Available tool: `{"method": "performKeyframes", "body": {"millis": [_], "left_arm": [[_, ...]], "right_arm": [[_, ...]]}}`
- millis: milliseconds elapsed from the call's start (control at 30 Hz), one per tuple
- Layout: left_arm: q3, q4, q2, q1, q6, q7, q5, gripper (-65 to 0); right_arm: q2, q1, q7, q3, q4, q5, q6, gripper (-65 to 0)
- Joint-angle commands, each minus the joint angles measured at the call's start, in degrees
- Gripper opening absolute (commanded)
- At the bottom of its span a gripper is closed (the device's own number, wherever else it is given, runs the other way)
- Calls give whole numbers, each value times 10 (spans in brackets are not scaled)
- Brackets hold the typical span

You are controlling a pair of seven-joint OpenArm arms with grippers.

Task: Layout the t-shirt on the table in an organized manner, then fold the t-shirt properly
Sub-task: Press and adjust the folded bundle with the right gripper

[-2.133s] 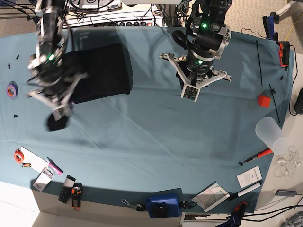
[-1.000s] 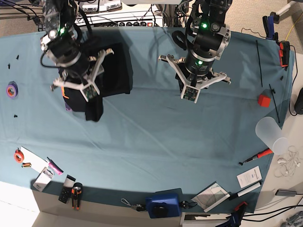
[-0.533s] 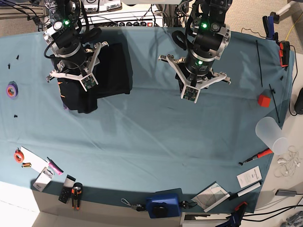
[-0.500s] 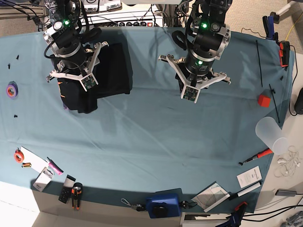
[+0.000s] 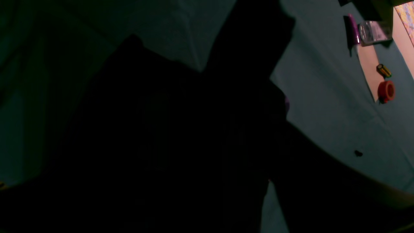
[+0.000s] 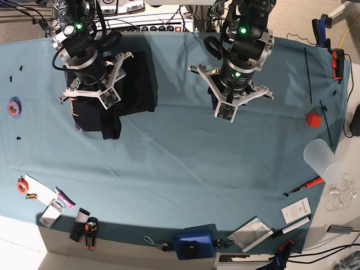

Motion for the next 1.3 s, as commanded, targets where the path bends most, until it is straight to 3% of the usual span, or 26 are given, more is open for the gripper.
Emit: {"method": "performKeyframes", "body": {"millis": [0,267,367,533,667,933,1067,1267], "left_arm": [[2,9,3,-1,0,-15,0,-575],[2,9,3,-1,0,-22,0,-575],[2,9,3,-1,0,-21,0,-575],[2,9,3,-1,-2,-24,0,-575],[2,9,3,-1,-2,-25,0,-575],[2,9,3,-1,-2,-25,0,-575],[2,9,3,-1,-2,-25,0,-575],[2,9,3,-1,-2,-25,0,-575]], "right_arm": [[7,2,19,2,9,-2,-4,-294],[7,4,36,2,9,126,-4,-294],[7,16,31,11,9,100,-15,-294],[7,24,24,74,9,26,-93,-301],[7,16,-53,103,9,37,-92,-336],[7,-37,-54,103,9,61,-92,-342],[7,-38,-50,102,-5,88,-89,-342],[7,-38,-78,102,-59,227,-2,-342]]}}
